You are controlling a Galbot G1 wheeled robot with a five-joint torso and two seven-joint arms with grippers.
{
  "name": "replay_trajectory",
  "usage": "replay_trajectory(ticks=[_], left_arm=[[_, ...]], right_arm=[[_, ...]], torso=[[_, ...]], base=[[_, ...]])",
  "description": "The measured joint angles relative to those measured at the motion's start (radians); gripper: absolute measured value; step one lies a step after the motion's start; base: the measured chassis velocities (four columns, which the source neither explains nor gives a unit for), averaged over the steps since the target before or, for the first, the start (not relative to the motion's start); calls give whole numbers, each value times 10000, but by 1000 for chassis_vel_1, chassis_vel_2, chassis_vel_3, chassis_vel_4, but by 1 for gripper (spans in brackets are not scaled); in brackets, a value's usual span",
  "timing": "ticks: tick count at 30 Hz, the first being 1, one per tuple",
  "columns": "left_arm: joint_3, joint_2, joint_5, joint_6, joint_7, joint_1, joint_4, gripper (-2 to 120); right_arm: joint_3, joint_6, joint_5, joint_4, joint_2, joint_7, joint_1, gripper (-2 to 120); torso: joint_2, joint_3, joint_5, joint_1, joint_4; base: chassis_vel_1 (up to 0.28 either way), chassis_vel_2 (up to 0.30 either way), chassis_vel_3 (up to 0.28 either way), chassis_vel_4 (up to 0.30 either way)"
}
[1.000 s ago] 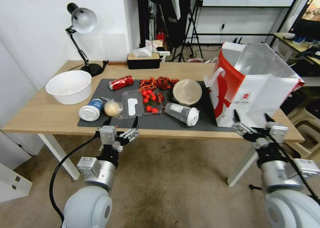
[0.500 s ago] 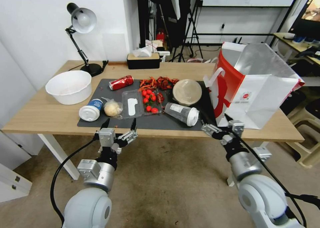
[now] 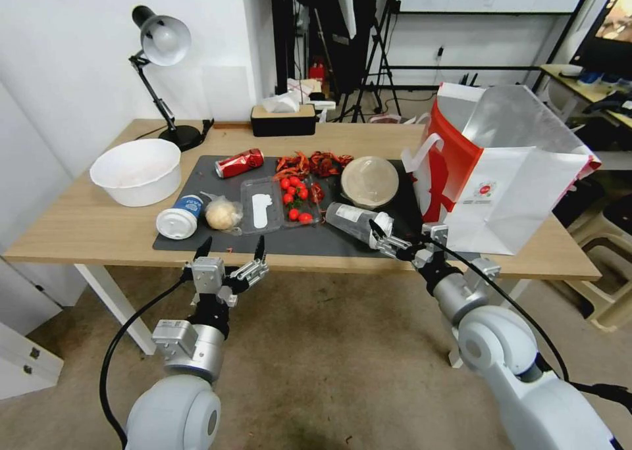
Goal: Pick up the trash from the table and place it into the takeout bag.
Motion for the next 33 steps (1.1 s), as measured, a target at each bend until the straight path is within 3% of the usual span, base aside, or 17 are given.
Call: replay_trajectory(ticks=[26, 31, 33], left_arm=[[-33, -137, 165, -143, -6, 96, 3, 100], [-41, -202, 229, -183, -8, 121, 1, 100], [-47, -230, 250, -211, -10, 132, 1, 100]], right_arm=[[-264, -74, 372, -762, -318, -598, 733, 100], [-405, -123, 726, -1199, -454, -1165, 1108, 100], [-420, -183, 873, -1429, -567, -1536, 1281, 93]], torso=[[0, 0, 1, 0, 0], [0, 0, 2, 1, 0], [0, 0, 2, 1, 0]], base=[[0, 0, 0, 0], [0, 0, 0, 0], [0, 0, 0, 0]])
